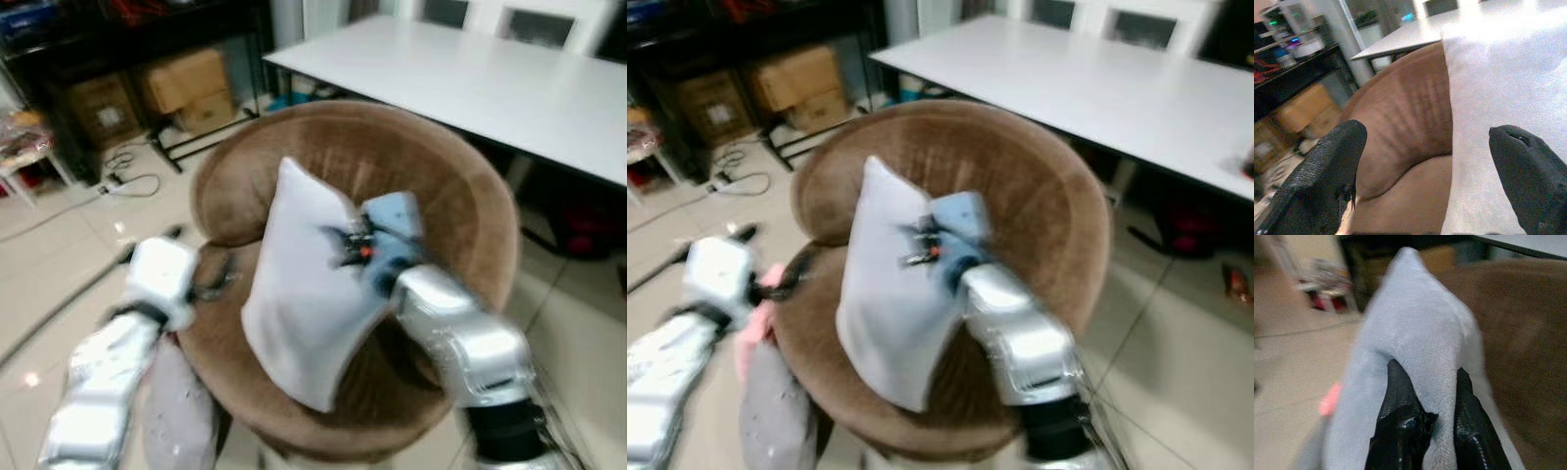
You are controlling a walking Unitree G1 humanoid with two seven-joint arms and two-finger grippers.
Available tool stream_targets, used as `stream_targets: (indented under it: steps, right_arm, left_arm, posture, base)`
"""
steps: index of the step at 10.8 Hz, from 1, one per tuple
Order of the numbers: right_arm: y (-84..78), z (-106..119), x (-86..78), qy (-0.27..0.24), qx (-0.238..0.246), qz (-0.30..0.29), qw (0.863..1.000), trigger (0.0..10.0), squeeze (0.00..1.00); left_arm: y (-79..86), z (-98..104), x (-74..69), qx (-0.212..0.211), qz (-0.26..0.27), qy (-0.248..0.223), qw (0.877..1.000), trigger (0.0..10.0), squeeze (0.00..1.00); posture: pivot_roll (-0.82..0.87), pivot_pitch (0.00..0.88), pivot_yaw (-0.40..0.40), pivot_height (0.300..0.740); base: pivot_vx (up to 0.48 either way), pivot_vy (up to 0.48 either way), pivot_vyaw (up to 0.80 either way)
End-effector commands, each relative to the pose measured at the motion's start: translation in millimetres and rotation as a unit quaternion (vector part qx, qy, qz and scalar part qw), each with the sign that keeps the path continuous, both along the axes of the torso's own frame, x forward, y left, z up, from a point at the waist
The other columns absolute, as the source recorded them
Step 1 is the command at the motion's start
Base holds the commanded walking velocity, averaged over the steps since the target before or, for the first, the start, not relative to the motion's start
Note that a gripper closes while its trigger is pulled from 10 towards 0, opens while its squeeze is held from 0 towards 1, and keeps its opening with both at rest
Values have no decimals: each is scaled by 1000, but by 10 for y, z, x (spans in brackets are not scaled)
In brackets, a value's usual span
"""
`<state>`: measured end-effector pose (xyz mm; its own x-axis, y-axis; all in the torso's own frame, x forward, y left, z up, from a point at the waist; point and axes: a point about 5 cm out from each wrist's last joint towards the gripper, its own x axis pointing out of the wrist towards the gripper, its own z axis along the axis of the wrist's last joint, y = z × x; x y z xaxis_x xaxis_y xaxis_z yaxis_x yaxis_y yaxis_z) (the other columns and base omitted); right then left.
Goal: Move the pillow to the sofa from floor
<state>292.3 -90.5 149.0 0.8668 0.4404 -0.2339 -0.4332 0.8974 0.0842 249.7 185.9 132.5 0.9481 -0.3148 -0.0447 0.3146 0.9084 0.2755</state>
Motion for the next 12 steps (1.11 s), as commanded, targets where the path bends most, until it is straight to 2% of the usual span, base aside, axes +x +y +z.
stream_targets:
  steps: [1,6,10,12]
  right_arm:
    - [105,137,-4,-34,16,15,999,10000,0]
    - [145,130,-15,-32,16,34,999,10000,0]
    - [301,227,64,-45,16,75,996,10000,0]
    - [462,196,139,-24,-14,108,994,10000,0]
  left_arm:
    - [93,10,-12,9,13,0,1000,10000,573]
    - [64,-24,-35,19,13,6,1000,10000,541]
    - [40,-101,-116,30,-13,36,999,10000,549]
    - [66,-184,-204,53,-48,73,995,10000,553]
  posture:
    - [-83,0,55,740]
    - [-85,0,48,740]
    - [-80,0,38,740]
    - [-79,0,39,740]
  base:
    - [311,0,0]
    - [0,0,0]
    - [0,0,0]
    - [0,0,0]
